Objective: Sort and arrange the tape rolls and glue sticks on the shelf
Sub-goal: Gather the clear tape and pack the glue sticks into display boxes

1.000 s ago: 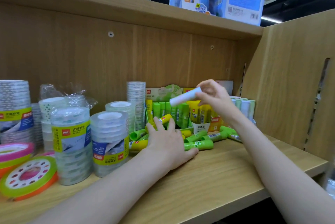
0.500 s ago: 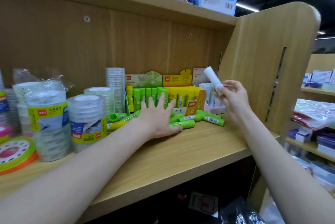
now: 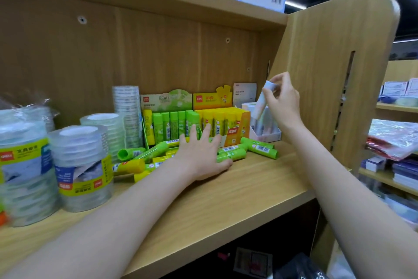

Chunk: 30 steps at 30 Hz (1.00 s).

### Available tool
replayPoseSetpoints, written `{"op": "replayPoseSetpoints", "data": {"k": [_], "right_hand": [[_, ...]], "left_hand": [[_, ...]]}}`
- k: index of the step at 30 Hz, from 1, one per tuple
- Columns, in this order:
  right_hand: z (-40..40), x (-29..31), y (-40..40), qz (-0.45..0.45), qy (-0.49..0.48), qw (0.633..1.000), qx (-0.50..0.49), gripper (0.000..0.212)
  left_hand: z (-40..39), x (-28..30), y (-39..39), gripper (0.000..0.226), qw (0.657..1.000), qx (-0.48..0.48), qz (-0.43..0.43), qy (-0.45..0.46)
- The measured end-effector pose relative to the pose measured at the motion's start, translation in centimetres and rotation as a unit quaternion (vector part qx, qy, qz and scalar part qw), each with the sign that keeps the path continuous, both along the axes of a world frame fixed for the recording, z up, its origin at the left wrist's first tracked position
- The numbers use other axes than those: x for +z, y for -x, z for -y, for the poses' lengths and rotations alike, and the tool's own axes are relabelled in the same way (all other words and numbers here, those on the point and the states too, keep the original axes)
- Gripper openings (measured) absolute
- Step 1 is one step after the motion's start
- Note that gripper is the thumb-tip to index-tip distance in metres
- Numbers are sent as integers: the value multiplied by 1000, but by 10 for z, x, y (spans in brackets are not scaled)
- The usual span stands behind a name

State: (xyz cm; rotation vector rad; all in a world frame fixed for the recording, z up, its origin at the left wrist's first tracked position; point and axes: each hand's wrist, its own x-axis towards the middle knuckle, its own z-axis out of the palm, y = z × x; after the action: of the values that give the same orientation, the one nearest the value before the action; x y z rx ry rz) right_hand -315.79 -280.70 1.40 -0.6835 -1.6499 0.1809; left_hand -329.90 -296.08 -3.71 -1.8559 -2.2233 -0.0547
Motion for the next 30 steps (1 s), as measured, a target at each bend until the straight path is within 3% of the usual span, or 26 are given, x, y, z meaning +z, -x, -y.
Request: {"op": "replayPoseSetpoints", "data": {"k": [7, 16, 30], "right_hand": [[-10, -29, -8, 139, 6, 989, -39, 11], [-19, -28, -3, 205, 12, 972, -117, 20], [-12, -31, -6, 130, -15, 991, -34, 10]], "left_hand": [[-1, 0, 0, 74, 1000, -5, 2, 5], [0, 0, 0, 74, 1000, 0, 9, 1], [0, 0, -1, 75, 1000, 10, 12, 7]]}}
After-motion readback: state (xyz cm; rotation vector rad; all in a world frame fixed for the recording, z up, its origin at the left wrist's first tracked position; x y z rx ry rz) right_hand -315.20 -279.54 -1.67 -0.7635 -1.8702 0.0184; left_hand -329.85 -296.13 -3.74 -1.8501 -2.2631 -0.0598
